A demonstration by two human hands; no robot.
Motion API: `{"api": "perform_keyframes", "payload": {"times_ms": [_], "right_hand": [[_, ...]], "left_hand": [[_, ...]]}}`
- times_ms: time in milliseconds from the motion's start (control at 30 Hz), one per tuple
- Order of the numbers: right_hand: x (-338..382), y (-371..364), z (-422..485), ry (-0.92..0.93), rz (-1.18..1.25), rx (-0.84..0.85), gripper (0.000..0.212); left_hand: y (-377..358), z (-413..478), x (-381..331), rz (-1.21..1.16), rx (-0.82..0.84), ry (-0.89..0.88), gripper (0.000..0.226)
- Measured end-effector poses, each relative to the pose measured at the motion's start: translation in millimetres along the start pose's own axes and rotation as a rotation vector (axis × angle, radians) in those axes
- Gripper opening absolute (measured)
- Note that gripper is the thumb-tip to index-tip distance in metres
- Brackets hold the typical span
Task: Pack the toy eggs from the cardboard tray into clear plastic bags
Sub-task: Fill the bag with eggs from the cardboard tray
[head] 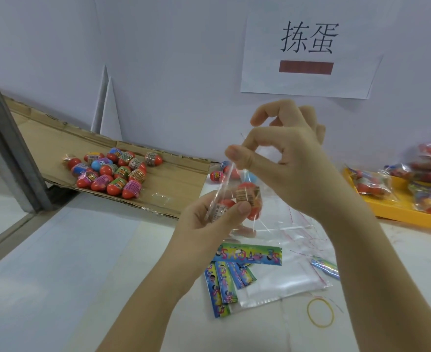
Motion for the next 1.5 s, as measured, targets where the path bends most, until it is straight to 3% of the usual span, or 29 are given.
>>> {"api": "perform_keyframes", "payload": {"times_ms": [167, 300, 400, 667, 800, 900, 1000, 1067, 1133, 1300, 1400, 1500], "right_hand": [[-11, -1, 1, -0.130, 0.118, 0.034, 0.050], [-12, 12, -1, -0.129, 0.306, 0.056, 0.037], [-10, 13, -4, -0.078, 0.170, 0.290, 0.048], [-9, 8, -17, 0.030, 0.021, 0.484, 0.042], [-19, 3, -34, -0.006, 0.104, 0.488, 0.036], [-22, 2, -34, -0.065, 0.081, 0.352, 0.030], [-22, 5, -30, -0.145, 0.147, 0.150, 0.018], [-22, 8, -29, -0.171, 0.165, 0.031, 0.011], [-21, 9, -29, -0.178, 0.127, -0.015, 0.013], [-19, 7, -30, -0.244, -0.003, 0.055, 0.024], [-17, 6, -31, -0.269, 0.018, 0.158, 0.023], [-21, 4, -30, -0.304, -0.026, 0.262, 0.042]], "left_hand": [[5, 2, -5, -0.093, -0.039, -0.008, 0.032], [7, 3, -7, -0.133, -0.015, 0.004, 0.030], [8, 2, -9, -0.081, 0.028, 0.023, 0.029], [18, -1, -11, 0.043, 0.204, 0.215, 0.012], [18, 1, -3, -0.005, 0.229, 0.307, 0.021], [12, 0, -1, -0.135, 0.245, 0.373, 0.027], [11, 2, 2, -0.419, 0.074, 0.361, 0.024], [9, 5, 6, -0.659, -0.062, 0.345, 0.047], [3, 4, 9, -0.715, -0.130, 0.296, 0.050], [-16, 0, 23, -0.740, -0.249, 0.230, 0.019], [-18, 1, 27, -0.798, -0.324, 0.206, 0.017], [-16, 0, 27, -0.790, -0.356, 0.199, 0.017]]}}
Point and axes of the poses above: each hand's wrist, its own z-axis towards the middle knuckle, its own y-axis out of the back of the hand, x = y × z, the point moved 4 cm from there along z, towards the middle knuckle, and after that the axes turned 10 degrees about -z, right-handed, at the moved point
